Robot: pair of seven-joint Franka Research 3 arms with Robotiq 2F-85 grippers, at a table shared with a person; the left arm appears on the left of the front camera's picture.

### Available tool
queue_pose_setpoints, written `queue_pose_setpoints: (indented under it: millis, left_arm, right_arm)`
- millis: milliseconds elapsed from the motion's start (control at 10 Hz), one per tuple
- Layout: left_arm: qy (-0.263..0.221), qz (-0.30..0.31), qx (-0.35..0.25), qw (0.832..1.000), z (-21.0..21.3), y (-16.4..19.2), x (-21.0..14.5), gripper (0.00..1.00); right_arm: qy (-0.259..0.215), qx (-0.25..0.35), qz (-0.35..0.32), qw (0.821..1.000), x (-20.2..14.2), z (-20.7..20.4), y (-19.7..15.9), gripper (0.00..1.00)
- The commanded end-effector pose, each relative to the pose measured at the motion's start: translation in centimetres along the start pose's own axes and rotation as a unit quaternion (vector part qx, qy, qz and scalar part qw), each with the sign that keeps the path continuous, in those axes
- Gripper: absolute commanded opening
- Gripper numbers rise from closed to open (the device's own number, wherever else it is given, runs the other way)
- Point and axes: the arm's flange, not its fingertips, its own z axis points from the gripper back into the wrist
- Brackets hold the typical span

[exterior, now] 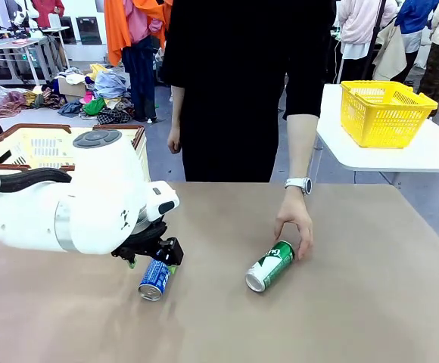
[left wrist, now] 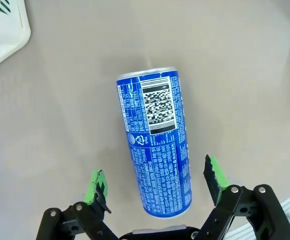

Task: Place the drinks into the Shopping basket.
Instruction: Pick up one drink and place it into the Shopping basket.

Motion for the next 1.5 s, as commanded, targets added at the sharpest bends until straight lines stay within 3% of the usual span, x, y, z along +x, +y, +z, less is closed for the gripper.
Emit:
queue_pose_setpoints:
  millis: [0, 1100, 1200, 1300, 1400]
  left_arm:
    - [-0.005, 0.007, -0.011, 1.0, -1.2, 1.2, -2.2, 1.0]
    - [0.017, -0.025, -0.029, 0.999, -3.8, 1.7, -0.9, 1.0]
    - [0.013, -0.03, -0.017, 0.999, -4.3, 1.5, -0.7, 0.43]
    - [0.007, -0.036, -0.009, 0.999, -4.5, 1.3, -0.7, 0.0]
    - [0.006, -0.035, -0.005, 0.999, -4.5, 1.3, -0.7, 0.0]
  right_arm:
    - [0.002, 0.008, -0.003, 1.0, -0.1, 0.1, 0.5, 1.0]
    - [0.002, 0.008, -0.003, 1.0, -0.1, 0.1, 0.5, 1.0]
    - [0.002, 0.008, -0.003, 1.0, -0.1, 0.1, 0.5, 1.0]
    - [0.002, 0.008, -0.003, 1.0, -0.1, 0.1, 0.5, 1.0]
    - [0.002, 0.008, -0.003, 1.0, -0.1, 0.1, 0.5, 1.0]
